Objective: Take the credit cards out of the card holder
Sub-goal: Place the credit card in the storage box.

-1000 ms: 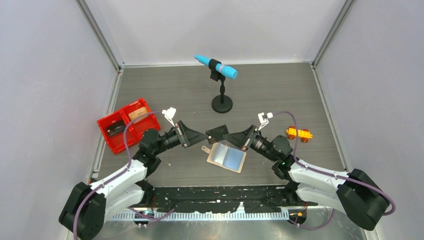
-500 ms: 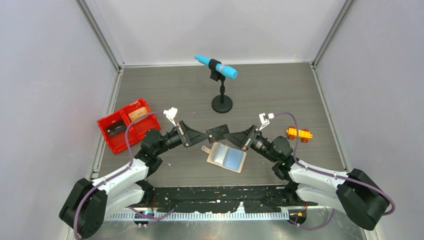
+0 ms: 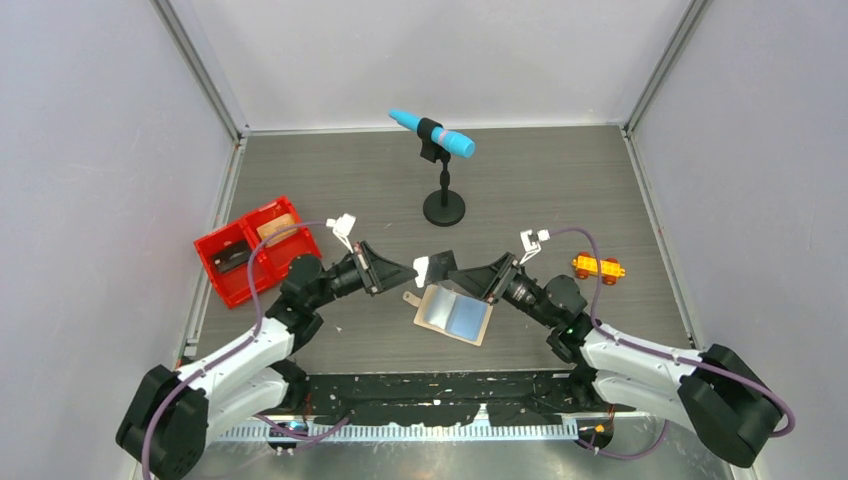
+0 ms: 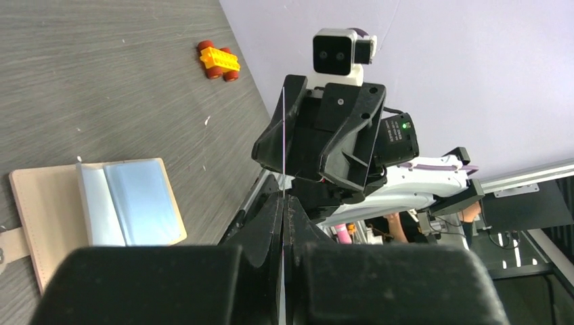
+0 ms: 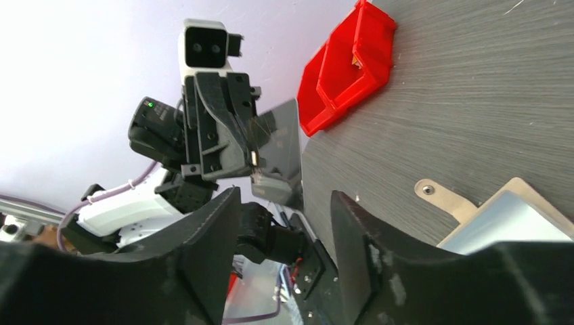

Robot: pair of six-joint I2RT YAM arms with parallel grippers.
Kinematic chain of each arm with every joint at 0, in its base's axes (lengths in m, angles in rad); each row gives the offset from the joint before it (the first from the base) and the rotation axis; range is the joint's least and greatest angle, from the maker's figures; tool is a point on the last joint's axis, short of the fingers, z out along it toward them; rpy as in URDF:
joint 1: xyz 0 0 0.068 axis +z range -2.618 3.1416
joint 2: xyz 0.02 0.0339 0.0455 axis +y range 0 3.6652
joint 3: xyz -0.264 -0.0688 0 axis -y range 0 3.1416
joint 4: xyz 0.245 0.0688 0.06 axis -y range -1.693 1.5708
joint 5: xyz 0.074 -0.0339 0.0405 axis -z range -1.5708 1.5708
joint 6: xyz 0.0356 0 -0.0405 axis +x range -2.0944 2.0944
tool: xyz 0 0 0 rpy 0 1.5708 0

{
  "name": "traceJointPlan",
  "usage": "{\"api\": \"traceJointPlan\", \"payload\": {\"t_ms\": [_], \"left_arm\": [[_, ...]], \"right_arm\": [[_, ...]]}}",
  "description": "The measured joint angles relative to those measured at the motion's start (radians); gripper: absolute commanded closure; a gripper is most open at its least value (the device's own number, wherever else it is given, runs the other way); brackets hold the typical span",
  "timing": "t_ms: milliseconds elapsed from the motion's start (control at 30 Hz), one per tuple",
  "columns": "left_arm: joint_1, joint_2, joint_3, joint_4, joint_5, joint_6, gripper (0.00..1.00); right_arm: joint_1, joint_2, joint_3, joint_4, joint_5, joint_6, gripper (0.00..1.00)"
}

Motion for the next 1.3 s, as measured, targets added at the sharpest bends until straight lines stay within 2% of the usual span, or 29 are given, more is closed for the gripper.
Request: {"api": "traceJointPlan", "payload": {"t_ms": [33, 167, 267, 433, 600, 833, 967, 1100, 1167, 1300], "left_arm": [[0.006, -0.012, 0.011, -0.029, 0.001, 0.014, 1.0], [0.071, -0.078, 0.076, -0.171, 0.029, 0.077, 1.0], [0.147, -0.119, 0.154, -0.321, 0.058, 0.154, 1.0], [0.282, -0.164, 0.337, -0.642, 0.091, 0.329, 1.0], [0.412, -0.188, 0.504, -0.917, 0.066, 0.512, 1.0], [0.68, -0.08, 0.692, -1.293, 0.051, 0.745, 1.0], [0.838, 0.047, 0.753, -1.442, 0.056, 0.832, 1.0], [0.918, 0.146, 0.796, -1.555, -0.022, 0.934, 1.0], [0.948, 0.177, 0.828, -1.589, -0.066, 0.98, 1.0], [1.077, 0.224, 0.884, -1.61, -0.028, 1.004, 1.0]], "right_arm": [[0.0, -0.017, -0.003, -0.016, 0.0, -0.006, 0.25], [0.0, -0.109, -0.005, -0.101, 0.0, -0.048, 0.0], [0.0, -0.192, -0.005, -0.172, -0.001, -0.091, 0.04], [0.0, -0.298, 0.0, -0.295, -0.013, -0.157, 0.05], [0.0, -0.375, 0.035, -0.442, -0.034, -0.237, 0.05], [0.0, -0.432, 0.096, -0.605, -0.062, -0.356, 0.05], [0.0, -0.435, 0.103, -0.649, -0.092, -0.404, 0.05], [0.0, -0.434, 0.103, -0.679, -0.127, -0.43, 0.05], [0.0, -0.433, 0.103, -0.688, -0.14, -0.438, 0.05], [0.0, -0.433, 0.103, -0.689, -0.154, -0.449, 0.05]]}}
